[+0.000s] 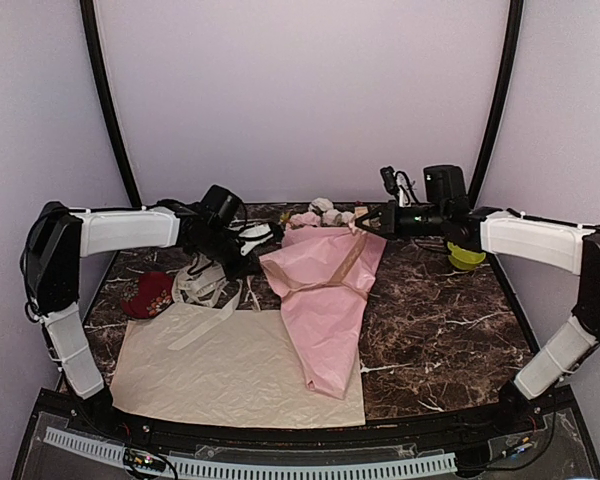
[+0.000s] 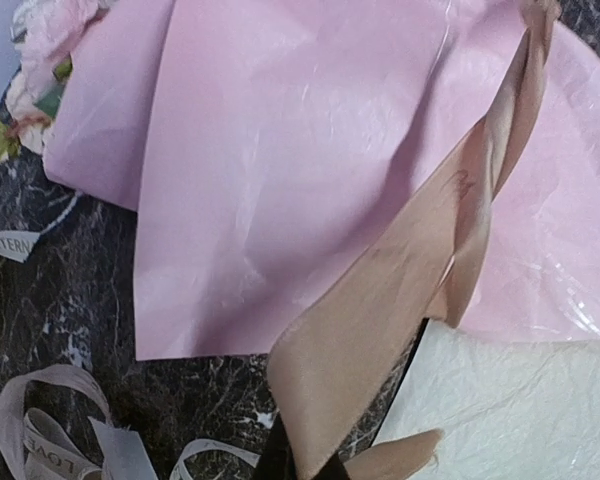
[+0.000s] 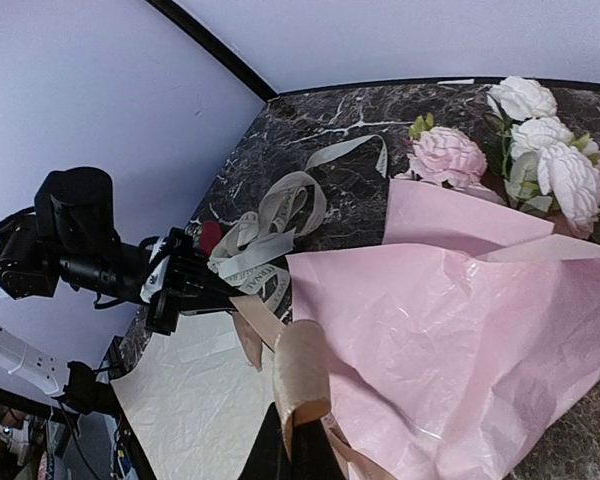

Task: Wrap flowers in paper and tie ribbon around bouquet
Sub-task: Tie the ribbon around the folded bouquet, then cross the half-tied ribbon over the folded bouquet.

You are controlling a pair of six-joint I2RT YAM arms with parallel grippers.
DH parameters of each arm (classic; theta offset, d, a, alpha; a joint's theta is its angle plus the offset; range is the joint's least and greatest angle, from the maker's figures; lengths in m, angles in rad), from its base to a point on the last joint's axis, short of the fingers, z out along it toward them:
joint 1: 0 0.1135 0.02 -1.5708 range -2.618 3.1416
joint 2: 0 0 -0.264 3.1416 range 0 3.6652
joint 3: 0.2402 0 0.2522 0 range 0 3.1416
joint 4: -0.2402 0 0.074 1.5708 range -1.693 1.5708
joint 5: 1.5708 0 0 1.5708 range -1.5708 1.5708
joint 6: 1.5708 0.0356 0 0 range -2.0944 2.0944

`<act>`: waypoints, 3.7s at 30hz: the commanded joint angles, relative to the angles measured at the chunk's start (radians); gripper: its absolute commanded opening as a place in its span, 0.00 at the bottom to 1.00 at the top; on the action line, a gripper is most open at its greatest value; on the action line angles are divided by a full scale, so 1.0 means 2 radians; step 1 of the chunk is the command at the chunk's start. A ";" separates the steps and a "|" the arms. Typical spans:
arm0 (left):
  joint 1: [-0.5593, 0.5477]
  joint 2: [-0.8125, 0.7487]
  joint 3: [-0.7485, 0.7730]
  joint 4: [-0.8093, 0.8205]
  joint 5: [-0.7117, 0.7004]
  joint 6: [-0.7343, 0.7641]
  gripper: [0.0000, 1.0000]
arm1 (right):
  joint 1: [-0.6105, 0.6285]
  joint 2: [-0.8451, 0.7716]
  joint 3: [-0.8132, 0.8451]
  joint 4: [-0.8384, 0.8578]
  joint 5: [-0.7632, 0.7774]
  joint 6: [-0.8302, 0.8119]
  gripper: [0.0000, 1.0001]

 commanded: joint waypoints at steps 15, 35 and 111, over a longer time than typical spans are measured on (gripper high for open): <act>-0.012 -0.066 -0.002 0.093 0.100 -0.073 0.00 | 0.035 0.053 0.075 0.029 -0.016 -0.005 0.00; 0.093 -0.143 -0.138 0.187 -0.042 -0.302 0.00 | -0.149 -0.057 -0.088 -0.007 0.155 0.078 0.00; -0.214 -0.260 0.009 0.132 0.040 -0.081 0.00 | 0.185 -0.065 -0.050 0.018 -0.053 -0.144 0.86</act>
